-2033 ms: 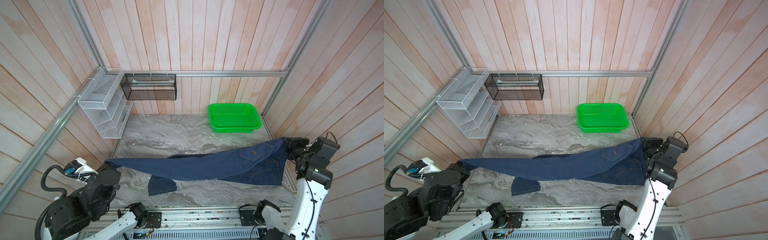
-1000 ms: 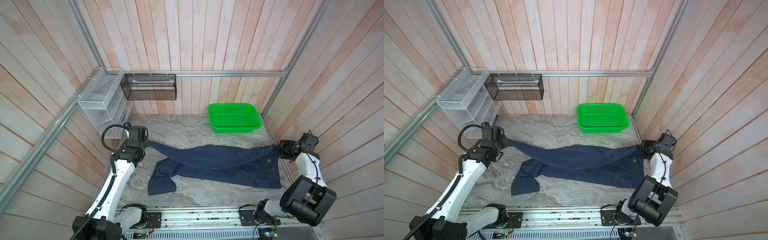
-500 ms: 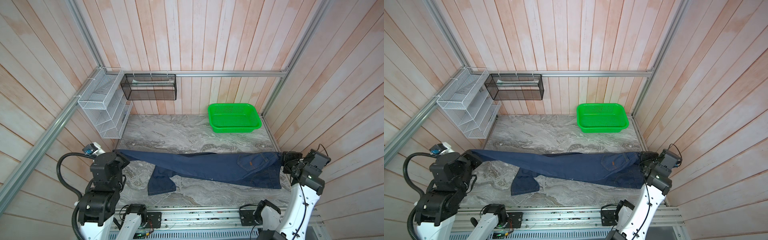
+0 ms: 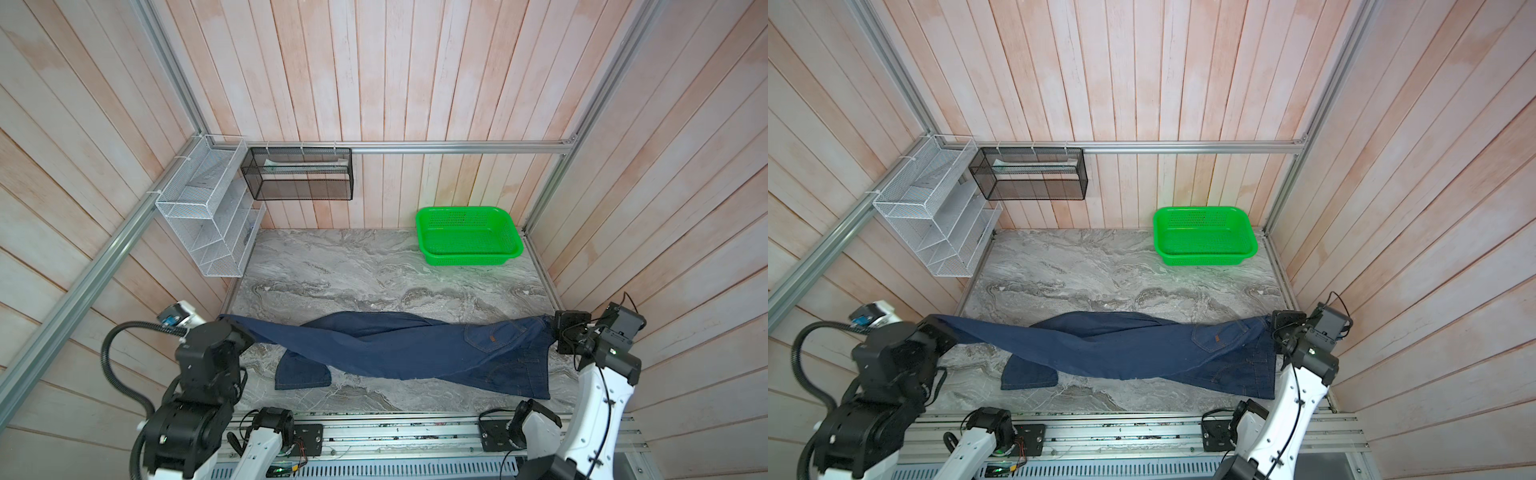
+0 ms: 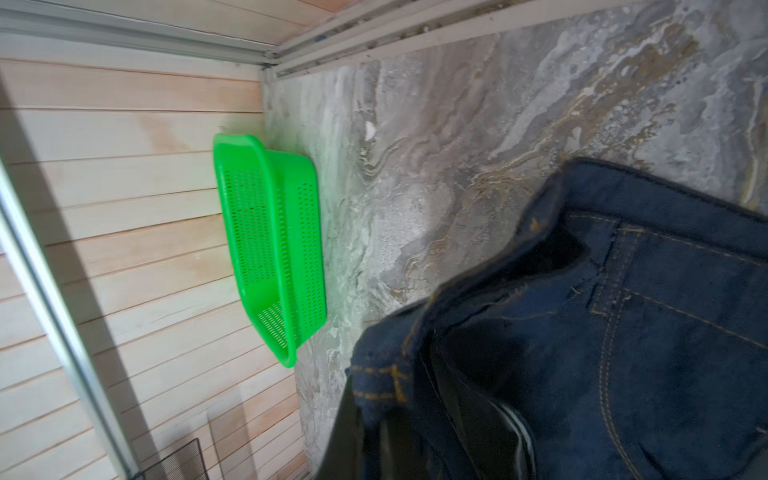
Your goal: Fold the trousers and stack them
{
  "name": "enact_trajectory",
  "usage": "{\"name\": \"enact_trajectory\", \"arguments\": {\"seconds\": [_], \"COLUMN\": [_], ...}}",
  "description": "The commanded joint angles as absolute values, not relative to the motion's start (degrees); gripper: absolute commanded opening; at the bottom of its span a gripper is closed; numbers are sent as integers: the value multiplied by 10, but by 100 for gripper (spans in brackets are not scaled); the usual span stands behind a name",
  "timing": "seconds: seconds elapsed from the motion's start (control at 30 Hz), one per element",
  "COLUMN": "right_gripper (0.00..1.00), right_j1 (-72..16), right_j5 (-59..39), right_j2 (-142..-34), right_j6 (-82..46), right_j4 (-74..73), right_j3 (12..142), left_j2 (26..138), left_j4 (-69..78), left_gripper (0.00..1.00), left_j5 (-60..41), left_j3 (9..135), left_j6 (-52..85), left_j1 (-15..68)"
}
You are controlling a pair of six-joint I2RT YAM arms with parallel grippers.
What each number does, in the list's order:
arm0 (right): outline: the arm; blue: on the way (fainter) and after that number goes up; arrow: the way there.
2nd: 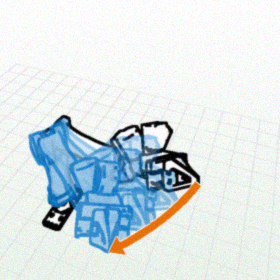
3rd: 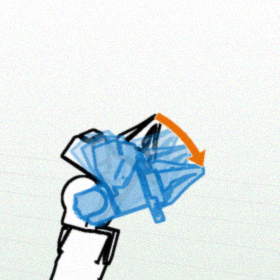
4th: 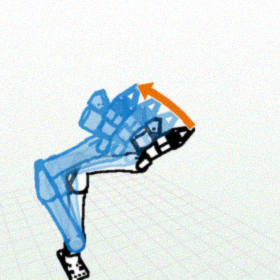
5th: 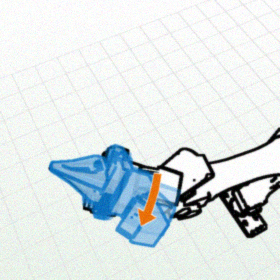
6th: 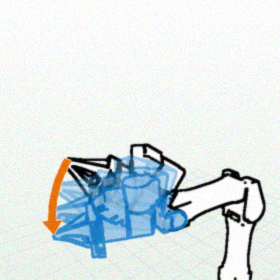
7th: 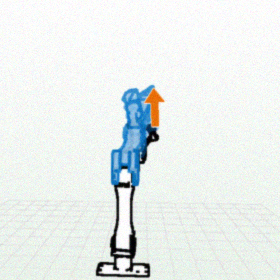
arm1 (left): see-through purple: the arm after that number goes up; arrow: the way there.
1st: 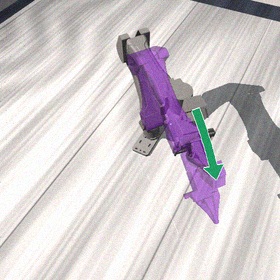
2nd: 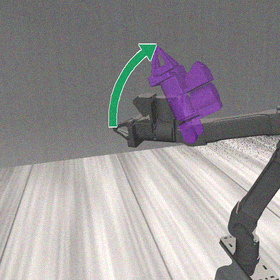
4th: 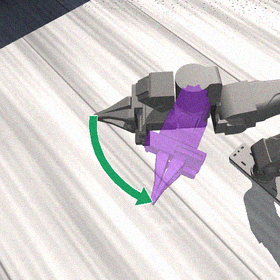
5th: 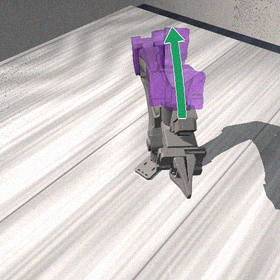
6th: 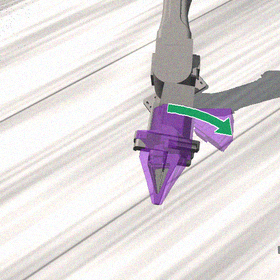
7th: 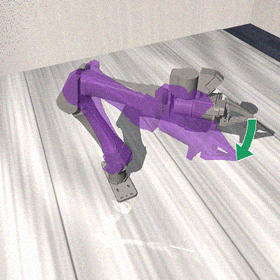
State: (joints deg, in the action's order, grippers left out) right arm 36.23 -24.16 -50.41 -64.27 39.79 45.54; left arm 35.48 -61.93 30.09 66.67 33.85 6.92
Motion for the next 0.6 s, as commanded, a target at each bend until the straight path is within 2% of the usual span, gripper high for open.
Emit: {"name": "enact_trajectory", "arguments": {"seconds": [0.0,0.13,0.23,0.57], "right_gripper": [0,0,0,0], "right_j1": [364,356,339,277], "right_j5": [-258,-267,-268,-232], "right_j2": [-583,-724,-796,-924], "right_j6": [-624,-583,-569,-607], "right_j4": [321,302,302,291], "right_j3": [454,492,529,649], "left_j2": [437,550,633,801], "left_j4": [-564,-507,-491,-472], "left_gripper": [0,0,0,0], "left_j5": [257,152,121,73], "left_j3": [638,631,653,792], "left_j6": [312,275,254,224], "left_j1": [65,15,4,-25]}}
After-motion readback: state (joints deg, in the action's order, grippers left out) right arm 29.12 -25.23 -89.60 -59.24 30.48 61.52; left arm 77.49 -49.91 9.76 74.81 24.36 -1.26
